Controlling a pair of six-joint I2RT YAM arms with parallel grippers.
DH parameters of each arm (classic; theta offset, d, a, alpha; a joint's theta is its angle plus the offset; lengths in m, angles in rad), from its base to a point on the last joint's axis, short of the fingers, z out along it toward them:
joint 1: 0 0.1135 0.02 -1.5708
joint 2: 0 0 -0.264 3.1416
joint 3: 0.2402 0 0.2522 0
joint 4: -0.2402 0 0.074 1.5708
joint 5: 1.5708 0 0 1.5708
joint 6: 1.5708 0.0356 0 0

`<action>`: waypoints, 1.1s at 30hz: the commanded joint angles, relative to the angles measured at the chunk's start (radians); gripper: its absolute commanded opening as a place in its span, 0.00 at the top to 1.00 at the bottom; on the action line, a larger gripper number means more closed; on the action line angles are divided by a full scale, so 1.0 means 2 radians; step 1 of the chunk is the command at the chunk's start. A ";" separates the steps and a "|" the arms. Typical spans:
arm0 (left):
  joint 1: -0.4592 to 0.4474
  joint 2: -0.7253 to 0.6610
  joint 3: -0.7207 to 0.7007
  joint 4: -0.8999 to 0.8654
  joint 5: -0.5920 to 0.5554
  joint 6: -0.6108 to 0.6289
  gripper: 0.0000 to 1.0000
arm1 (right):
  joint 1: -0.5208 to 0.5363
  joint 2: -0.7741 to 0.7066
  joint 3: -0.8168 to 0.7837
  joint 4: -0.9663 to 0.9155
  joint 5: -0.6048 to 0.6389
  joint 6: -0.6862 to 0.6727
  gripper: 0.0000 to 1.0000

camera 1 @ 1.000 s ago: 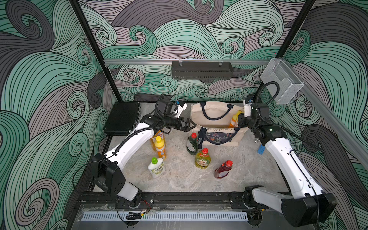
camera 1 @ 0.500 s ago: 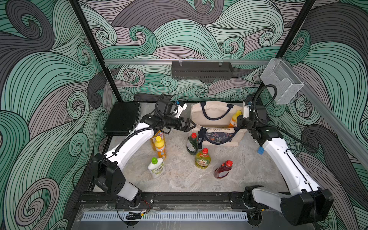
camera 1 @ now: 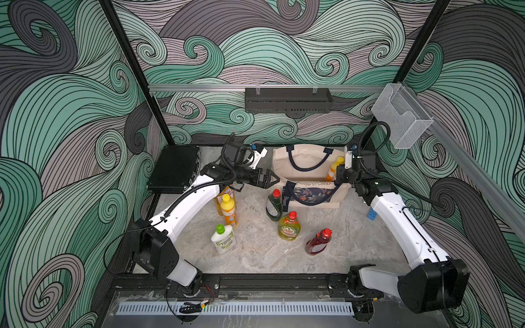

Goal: Pack dish soap into the shopping bag
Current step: Place the bottle of dish soap in the shopping bag.

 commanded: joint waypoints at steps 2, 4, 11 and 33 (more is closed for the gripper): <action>-0.003 -0.009 0.008 -0.007 -0.004 0.008 0.01 | -0.010 0.002 0.012 0.007 0.022 0.010 1.00; -0.003 -0.010 0.007 -0.007 -0.004 0.009 0.01 | -0.011 0.000 0.013 -0.008 0.021 0.017 1.00; -0.004 -0.010 0.007 -0.008 -0.006 0.009 0.01 | -0.012 -0.003 0.008 -0.023 0.015 0.024 1.00; -0.004 -0.012 0.005 -0.008 -0.009 0.011 0.01 | -0.012 0.011 0.020 -0.027 0.021 0.024 0.59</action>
